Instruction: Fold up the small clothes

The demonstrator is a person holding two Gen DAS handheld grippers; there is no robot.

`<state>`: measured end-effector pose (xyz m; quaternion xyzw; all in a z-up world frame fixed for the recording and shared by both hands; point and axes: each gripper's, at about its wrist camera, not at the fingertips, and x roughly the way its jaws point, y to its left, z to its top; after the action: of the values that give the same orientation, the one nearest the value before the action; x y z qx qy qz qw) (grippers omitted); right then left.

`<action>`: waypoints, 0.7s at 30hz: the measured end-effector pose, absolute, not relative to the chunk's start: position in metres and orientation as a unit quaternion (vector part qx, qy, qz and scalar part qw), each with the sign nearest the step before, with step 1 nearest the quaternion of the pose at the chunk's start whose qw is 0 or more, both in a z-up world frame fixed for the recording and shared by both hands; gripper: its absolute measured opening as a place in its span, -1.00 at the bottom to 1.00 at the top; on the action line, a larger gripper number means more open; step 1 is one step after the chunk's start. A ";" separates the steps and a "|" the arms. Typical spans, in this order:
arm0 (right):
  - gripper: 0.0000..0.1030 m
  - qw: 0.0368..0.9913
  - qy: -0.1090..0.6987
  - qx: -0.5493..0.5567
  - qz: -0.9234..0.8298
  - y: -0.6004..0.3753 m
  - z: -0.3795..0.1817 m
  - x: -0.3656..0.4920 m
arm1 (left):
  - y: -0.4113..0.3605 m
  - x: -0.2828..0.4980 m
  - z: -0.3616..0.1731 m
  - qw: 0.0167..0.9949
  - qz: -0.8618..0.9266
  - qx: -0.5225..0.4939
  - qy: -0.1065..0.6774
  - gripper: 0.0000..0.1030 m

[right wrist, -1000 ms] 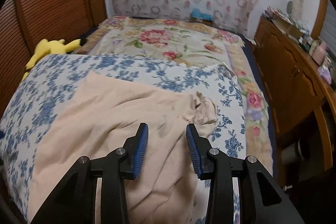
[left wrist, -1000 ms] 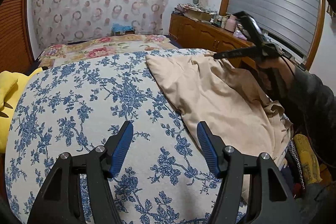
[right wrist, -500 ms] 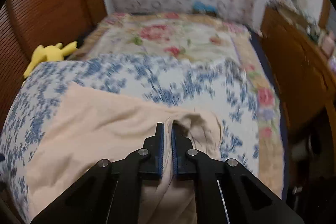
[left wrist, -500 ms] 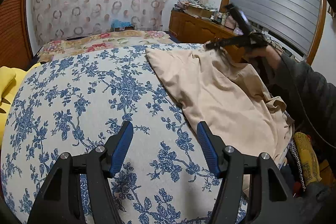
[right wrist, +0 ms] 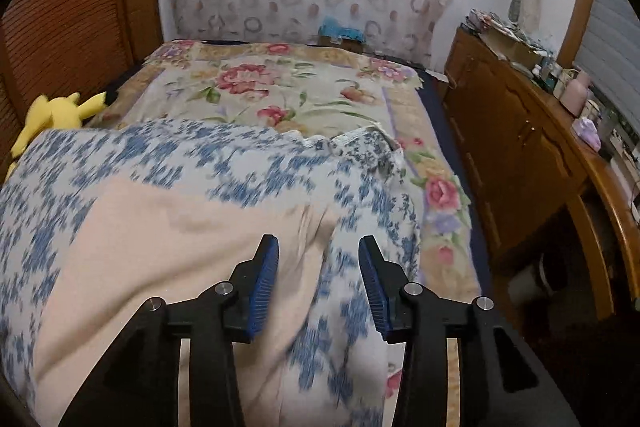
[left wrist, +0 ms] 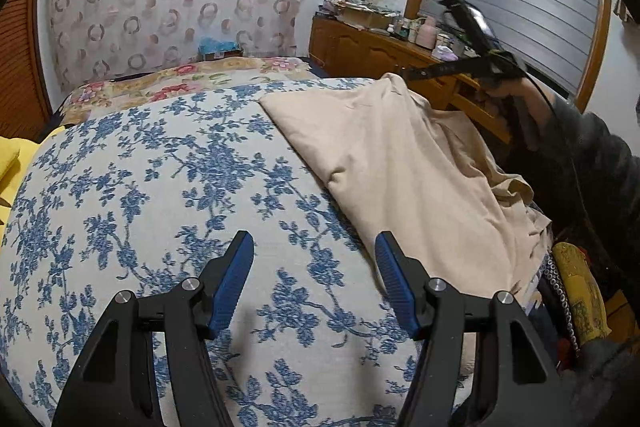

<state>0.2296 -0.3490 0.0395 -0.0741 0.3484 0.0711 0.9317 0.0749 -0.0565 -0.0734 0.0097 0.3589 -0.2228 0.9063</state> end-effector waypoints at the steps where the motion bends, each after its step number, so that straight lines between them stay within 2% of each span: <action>1: -0.15 0.932 0.346 -0.073 0.075 -0.348 0.039 0.218 | -0.059 0.074 -0.074 0.905 -0.225 0.010 0.360 0.25; 10: -0.15 0.933 0.326 -0.076 0.135 -0.330 0.027 0.090 | -0.083 0.070 -0.073 0.899 -0.248 0.023 0.360 0.25; 21: -0.15 0.917 0.347 -0.074 0.180 -0.339 0.021 0.034 | -0.107 0.060 -0.075 0.892 -0.271 0.040 0.361 0.25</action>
<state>0.0342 -0.3390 0.0211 -0.0741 0.3471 0.1800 0.9174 0.0597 -0.1068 -0.0749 0.0398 0.3610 -0.2707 0.8915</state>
